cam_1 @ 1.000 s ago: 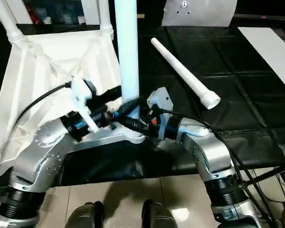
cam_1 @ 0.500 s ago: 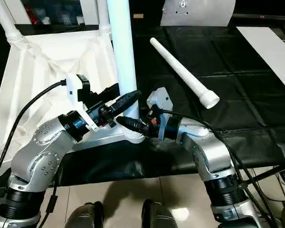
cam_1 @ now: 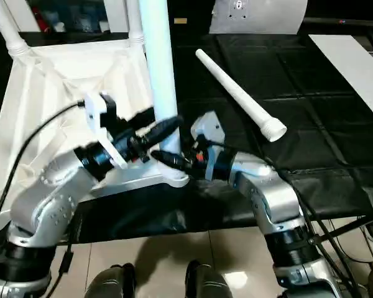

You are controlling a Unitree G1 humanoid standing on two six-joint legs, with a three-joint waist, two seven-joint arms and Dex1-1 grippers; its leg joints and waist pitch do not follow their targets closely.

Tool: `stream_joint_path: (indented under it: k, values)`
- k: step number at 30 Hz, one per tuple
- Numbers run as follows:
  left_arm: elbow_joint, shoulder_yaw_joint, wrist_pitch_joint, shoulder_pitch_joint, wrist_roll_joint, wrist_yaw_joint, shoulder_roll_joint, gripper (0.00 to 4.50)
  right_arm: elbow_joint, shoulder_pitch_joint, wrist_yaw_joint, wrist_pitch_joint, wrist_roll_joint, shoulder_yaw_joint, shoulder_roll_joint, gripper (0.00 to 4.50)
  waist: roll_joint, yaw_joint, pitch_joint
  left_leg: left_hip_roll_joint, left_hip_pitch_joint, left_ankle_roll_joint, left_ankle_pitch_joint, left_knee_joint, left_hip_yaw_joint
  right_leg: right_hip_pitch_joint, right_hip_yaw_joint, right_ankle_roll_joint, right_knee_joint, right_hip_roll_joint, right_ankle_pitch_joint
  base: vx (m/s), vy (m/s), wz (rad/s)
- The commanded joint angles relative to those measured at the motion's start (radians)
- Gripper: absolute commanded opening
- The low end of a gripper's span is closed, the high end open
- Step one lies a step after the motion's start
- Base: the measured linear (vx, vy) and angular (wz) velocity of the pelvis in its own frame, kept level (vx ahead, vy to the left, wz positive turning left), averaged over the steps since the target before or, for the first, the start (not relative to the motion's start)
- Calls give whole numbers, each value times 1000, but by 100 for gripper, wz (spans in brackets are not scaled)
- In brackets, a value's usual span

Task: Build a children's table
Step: Insert table leg to table base

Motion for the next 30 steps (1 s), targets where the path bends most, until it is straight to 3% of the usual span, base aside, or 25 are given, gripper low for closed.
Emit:
stream_joint_path:
  k: [1, 6, 7, 8, 15, 22, 27, 28, 30]
  values:
    - [-20, 10, 5, -13, -12, 9, -6, 192, 12, -3, -8, -6, -8, -9, -3, 193, 2, 2, -97, 51, 22, 54, -204, -66, -22, 64, 61, -131, -83, -86, -404, 0, 0, 0]
    - [-22, 15, 23, -21, -10, 22, -3, 192, 21, -13, -13, -1, 2, -20, 6, 193, 2, 2, -98, 51, 21, 60, -194, -65, -21, 66, 62, -148, -79, -86, -376, 0, 0, 0]
    - [-20, 15, 27, -24, -9, 25, -2, 192, 23, -16, -14, 6, 10, -25, 9, 249, 1, 2, -98, 51, 21, 60, -194, -65, -21, 66, 62, -148, -79, -86, -377, 0, 0, 0]
    - [-18, 16, 32, -27, -7, 28, 1, 192, 24, -20, -13, 13, 18, -30, 10, 263, 2, 2, -99, 51, 22, 59, -195, -65, -21, 66, 62, -149, -79, -86, -377, 0, 0, 0]
    - [9, 49, 109, -59, -26, 47, 28, 192, 11, -48, 29, 90, 104, -77, -4, 322, 2, 3, -99, 49, 22, 61, -184, -64, -22, 67, 60, -151, -77, -85, -369, 0, 0, 0]
    - [28, 109, 178, -76, -106, 69, 16, 192, 9, -70, 60, 189, 181, -126, -42, 383, 2, 5, -102, 48, 22, 71, -165, -61, -20, 70, 60, -164, -76, -82, -343, 0, 0, 0]
    - [12, 79, 163, -87, -66, 30, 46, 192, 26, -94, 40, 207, 165, -139, -64, 427, 1, 8, -102, 47, 23, 71, -157, -62, -20, 68, 59, -157, -75, -83, -355, 0, 0, 0]
    - [7, 67, 159, -90, -59, 21, 51, 192, 30, -102, 37, 215, 163, -136, -66, 427, 5, 8, -102, 47, 24, 67, -158, -62, -21, 68, 59, -155, -75, -84, -362, 0, 0, 0]
    - [2, 47, 147, -97, -45, 13, 56, 192, 34, -119, 42, 235, 161, -122, -71, 427, 3, 6, -101, 48, 23, 64, -163, -62, -20, 68, 59, -152, -76, -83, -368, 0, 0, 0]
